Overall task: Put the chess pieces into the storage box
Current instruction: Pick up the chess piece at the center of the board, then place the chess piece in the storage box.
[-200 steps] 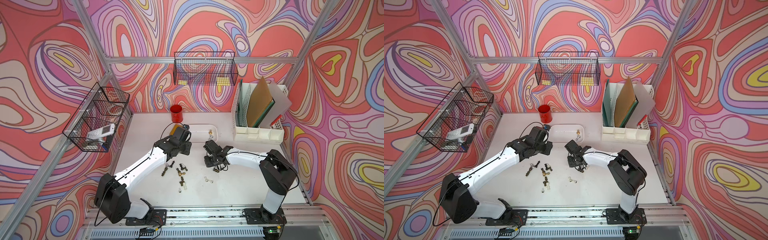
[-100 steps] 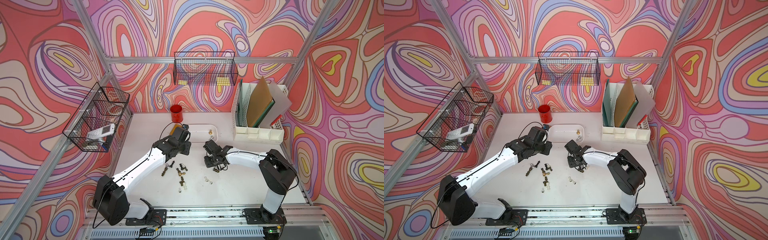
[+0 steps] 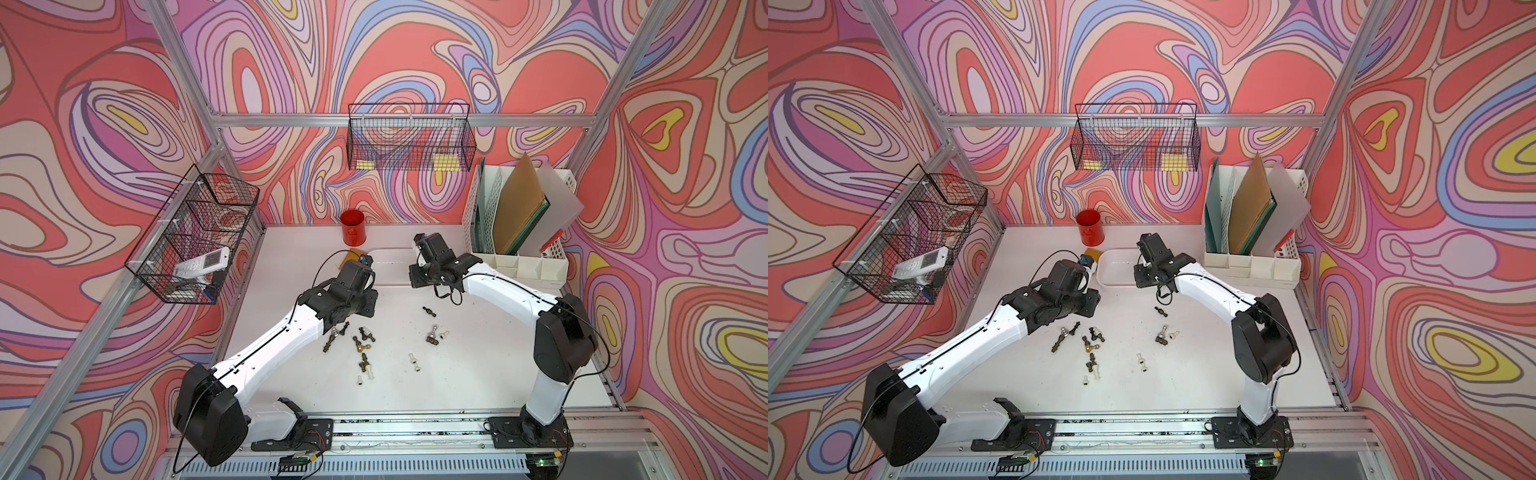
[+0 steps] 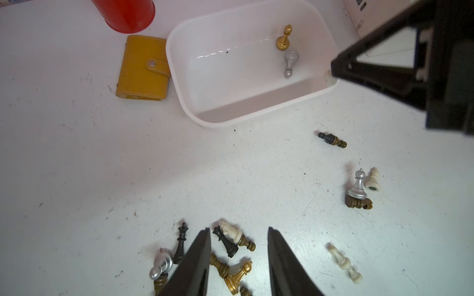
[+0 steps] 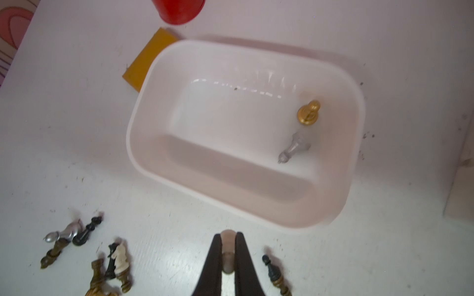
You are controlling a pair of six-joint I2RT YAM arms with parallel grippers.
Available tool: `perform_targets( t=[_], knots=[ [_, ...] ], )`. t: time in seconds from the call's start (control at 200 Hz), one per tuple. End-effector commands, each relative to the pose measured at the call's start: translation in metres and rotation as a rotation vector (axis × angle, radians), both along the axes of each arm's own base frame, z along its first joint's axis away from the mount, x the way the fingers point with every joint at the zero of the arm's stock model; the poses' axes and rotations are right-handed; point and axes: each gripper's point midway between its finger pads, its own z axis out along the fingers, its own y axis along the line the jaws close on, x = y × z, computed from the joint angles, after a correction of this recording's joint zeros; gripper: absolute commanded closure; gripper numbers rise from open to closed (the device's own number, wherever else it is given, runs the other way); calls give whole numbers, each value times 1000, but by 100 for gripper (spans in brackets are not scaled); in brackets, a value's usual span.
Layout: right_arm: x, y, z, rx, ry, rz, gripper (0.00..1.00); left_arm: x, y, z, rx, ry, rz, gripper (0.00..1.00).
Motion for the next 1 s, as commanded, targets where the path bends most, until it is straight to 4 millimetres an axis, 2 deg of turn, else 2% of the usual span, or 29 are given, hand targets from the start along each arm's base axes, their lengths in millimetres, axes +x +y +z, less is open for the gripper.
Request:
perform_targets(
  t=[0.0, 0.145, 0.27, 0.481, 0.666, 0.786, 0.886, 0.991],
  knots=[
    [33, -4, -23, -28, 11, 17, 93, -10, 3, -7, -23, 41, 8, 58],
    [77, -7, -44, -60, 6, 13, 93, -11, 3, -11, -19, 55, 10, 58],
    [100, -5, -69, -90, 11, 31, 93, -8, 2, -9, -12, 51, 3, 58],
    [118, -4, -92, -129, 18, 48, 91, -4, -2, -7, -4, 59, -12, 59],
    [123, -3, -100, -138, 31, 55, 83, -2, -3, -11, 14, 67, -17, 59],
    [122, -2, -87, -128, 23, 62, 79, -5, -7, -11, 0, 89, -34, 58],
    [120, 0, -63, -100, -5, 68, 79, -8, -12, -12, -20, 115, -49, 58],
    [112, 2, -29, -48, -45, 73, 79, -12, -18, -15, -45, 158, -57, 58]
  ],
)
